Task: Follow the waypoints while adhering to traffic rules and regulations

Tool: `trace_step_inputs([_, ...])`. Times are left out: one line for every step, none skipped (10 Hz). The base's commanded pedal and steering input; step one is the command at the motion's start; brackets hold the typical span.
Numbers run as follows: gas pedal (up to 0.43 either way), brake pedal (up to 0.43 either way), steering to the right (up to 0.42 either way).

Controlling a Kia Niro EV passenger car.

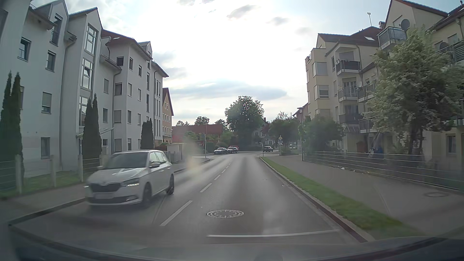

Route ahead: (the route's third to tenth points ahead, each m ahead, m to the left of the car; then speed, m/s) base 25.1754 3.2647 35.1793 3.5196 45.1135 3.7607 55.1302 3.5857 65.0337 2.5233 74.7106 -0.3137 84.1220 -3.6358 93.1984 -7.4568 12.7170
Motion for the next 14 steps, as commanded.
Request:
trace_step_inputs([0.157, 0.000, -0.004])
trace_step_inputs([0.157, 0.000, -0.004])
trace_step_inputs([0.150, 0.000, -0.004])
trace_step_inputs([0.150, 0.000, -0.004])
trace_step_inputs([0.150, 0.000, -0.004])
trace_step_inputs([0.150, 0.000, -0.003])
trace_step_inputs([0.150, 0.000, -0.003])
trace_step_inputs([0.150, 0.000, -0.003])
trace_step_inputs([0.150, 0.000, -0.003])
trace_step_inputs([0.150, 0.000, -0.003])
trace_step_inputs([0.138, 0.000, -0.002])
trace_step_inputs([0.138, 0.000, 0.000])
trace_step_inputs([0.138, 0.000, 0.001])
trace_step_inputs([0.150, 0.000, 0.001])
